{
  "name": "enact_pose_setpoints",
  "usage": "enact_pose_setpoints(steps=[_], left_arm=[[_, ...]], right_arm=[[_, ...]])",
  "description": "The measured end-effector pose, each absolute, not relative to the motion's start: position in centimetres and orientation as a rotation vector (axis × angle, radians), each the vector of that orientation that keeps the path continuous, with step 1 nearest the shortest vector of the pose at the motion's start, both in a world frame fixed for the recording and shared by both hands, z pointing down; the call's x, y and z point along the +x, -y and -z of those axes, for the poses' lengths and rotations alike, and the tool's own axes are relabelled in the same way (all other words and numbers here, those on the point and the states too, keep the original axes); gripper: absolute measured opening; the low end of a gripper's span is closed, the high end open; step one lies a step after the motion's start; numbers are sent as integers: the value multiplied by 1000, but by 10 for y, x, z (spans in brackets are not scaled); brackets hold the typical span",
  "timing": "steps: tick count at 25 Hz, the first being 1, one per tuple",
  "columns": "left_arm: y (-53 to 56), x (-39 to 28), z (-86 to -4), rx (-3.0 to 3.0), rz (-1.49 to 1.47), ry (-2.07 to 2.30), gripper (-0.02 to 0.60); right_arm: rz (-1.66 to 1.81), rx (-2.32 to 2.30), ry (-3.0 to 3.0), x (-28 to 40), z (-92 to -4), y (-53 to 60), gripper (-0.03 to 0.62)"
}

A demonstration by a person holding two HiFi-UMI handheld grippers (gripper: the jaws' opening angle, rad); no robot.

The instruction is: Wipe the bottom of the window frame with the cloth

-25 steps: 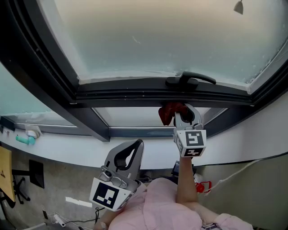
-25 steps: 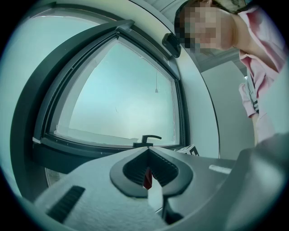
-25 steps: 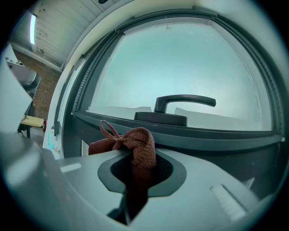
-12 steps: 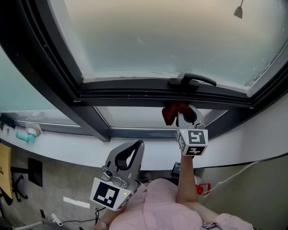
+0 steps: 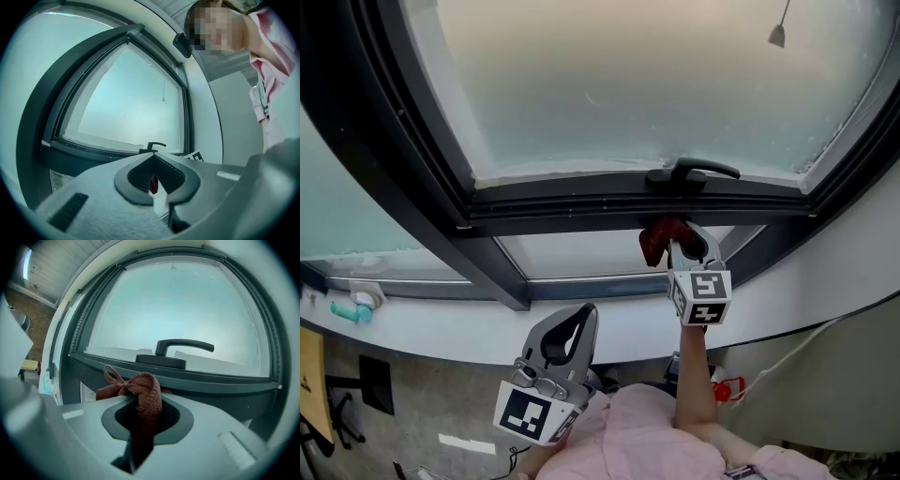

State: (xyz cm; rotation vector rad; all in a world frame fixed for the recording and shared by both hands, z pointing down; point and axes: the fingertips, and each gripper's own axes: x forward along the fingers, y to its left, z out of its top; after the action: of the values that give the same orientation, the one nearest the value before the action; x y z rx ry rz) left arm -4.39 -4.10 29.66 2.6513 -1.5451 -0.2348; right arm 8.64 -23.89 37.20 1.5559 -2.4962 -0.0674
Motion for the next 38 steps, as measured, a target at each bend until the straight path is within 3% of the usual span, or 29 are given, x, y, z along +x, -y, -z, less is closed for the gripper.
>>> enact_pose_setpoints(steps=[23, 38], left_arm=[[26, -86, -303, 2735, 249, 1281, 0], [50, -45, -310, 2766, 199, 1142, -2]], right_arm=[[-119, 1895, 2351, 167, -349, 103, 57], [-173, 1901, 2277, 199, -370, 97, 57]])
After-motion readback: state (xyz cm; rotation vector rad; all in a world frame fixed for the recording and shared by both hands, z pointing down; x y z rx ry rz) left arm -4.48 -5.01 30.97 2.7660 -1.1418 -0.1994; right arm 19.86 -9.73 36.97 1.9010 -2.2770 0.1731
